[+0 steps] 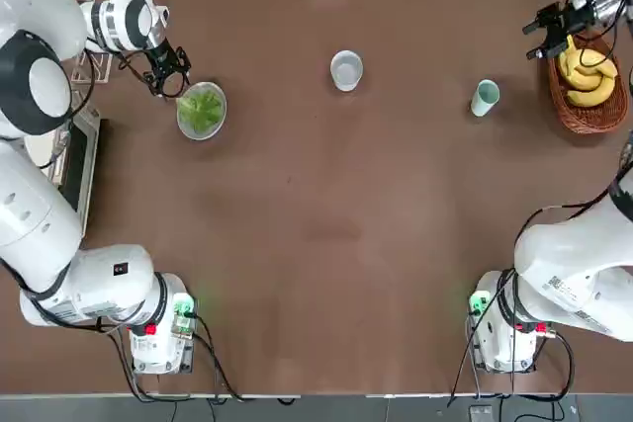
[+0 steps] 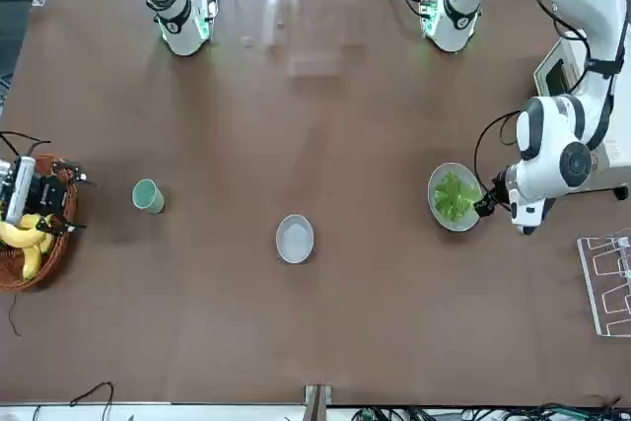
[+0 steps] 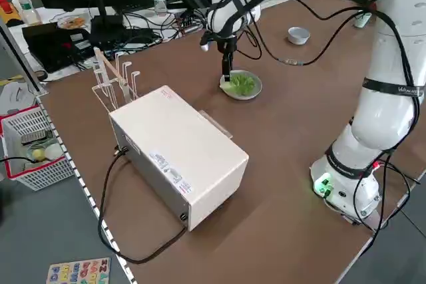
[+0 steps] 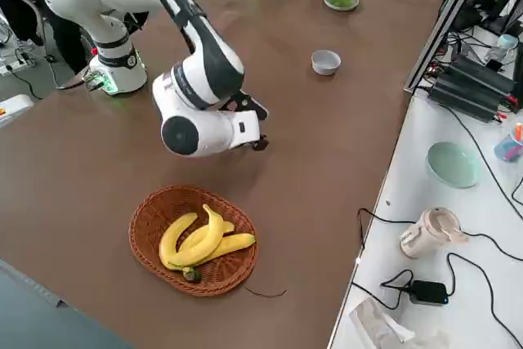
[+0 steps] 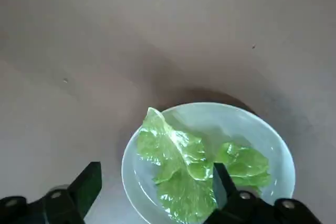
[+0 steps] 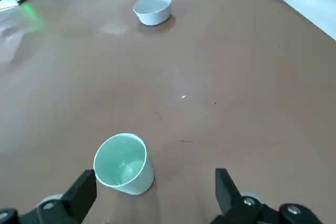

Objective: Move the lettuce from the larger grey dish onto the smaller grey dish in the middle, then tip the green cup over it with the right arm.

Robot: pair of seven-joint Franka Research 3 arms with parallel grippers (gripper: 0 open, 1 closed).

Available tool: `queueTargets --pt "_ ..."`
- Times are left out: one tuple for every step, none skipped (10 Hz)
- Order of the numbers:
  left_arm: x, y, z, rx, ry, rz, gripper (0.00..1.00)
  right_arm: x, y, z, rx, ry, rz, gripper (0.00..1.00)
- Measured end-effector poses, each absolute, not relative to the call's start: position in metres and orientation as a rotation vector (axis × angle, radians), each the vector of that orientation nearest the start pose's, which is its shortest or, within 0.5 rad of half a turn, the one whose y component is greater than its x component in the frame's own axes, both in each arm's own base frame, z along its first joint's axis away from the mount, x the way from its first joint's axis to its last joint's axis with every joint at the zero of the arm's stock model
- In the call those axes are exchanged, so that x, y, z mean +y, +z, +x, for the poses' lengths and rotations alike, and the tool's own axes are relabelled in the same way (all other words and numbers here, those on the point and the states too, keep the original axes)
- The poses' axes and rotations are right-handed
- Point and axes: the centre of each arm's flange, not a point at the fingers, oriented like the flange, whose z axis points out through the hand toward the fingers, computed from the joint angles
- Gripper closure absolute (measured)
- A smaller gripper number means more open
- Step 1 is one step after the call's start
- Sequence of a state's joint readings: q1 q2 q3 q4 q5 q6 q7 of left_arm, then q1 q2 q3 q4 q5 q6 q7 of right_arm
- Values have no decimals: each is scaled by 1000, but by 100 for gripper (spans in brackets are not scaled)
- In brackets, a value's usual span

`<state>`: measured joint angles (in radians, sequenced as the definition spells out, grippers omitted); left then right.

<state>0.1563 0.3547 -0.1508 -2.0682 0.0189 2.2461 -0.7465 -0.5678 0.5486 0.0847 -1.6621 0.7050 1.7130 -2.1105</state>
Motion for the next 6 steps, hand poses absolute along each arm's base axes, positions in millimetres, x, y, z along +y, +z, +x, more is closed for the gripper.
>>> queueTargets --pt "3 248 571 -1136 258 -2897 7 -250 266 583 -1504 -748 -1831 0" --pt "0 246 574 -1140 234 -2908 7 -256 252 578 -1524 -794 -1785 0" --pt "-6 240 575 -1138 222 -2921 7 -264 239 573 -1549 -837 -1745 0" --pt "-18 230 575 -1145 231 -2925 7 -270 228 568 -1574 -876 -1709 0" --pt "-25 221 575 -1150 242 -2925 7 -274 218 565 -1576 -923 -1685 0" --pt "-27 216 574 -1148 251 -2925 7 -279 209 562 -1549 -978 -1680 0"
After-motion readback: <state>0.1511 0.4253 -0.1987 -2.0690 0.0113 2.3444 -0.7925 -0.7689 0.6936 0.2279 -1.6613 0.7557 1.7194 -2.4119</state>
